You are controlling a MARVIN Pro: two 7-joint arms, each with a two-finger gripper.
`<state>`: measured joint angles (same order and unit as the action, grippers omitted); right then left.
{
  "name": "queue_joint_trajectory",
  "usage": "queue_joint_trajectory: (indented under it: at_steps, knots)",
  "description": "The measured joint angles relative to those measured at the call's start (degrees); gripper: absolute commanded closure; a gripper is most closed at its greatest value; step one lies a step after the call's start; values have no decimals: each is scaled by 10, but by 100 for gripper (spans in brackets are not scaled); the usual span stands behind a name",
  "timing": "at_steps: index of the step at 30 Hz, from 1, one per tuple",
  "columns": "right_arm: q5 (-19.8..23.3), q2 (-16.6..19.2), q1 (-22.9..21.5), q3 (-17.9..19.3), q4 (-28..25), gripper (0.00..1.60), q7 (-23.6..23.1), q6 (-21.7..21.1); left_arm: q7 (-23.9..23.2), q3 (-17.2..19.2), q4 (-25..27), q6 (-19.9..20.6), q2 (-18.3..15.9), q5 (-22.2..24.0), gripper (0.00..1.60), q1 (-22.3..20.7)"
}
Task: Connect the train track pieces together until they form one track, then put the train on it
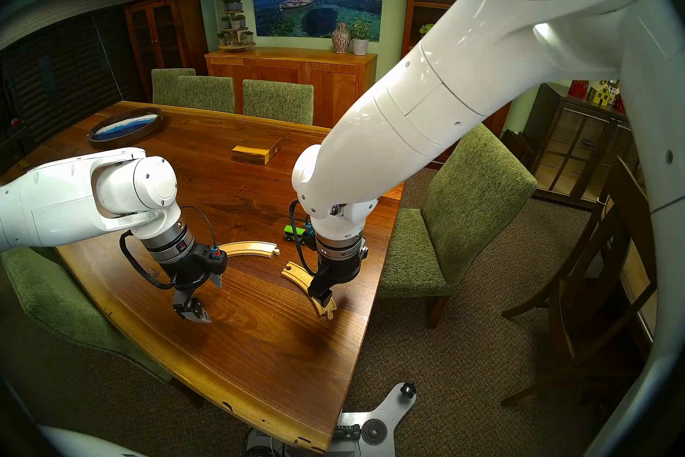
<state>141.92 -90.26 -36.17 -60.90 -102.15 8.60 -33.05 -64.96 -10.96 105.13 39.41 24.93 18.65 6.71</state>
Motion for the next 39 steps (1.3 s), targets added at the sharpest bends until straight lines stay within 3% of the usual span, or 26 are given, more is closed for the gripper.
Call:
queue_joint_trajectory:
  at_steps: [15, 27, 39]
  knots:
    - [0, 0, 1, 0, 0, 0, 1, 0, 4, 23, -52, -21, 25, 5, 0, -7]
    - [0, 0, 1, 0, 0, 0, 2, -1, 26, 33, -162, -61, 75, -15, 0, -10]
    - [0, 0, 2, 0, 0, 0, 3, -1, 7, 39, -274, -125, 127, -23, 0, -11]
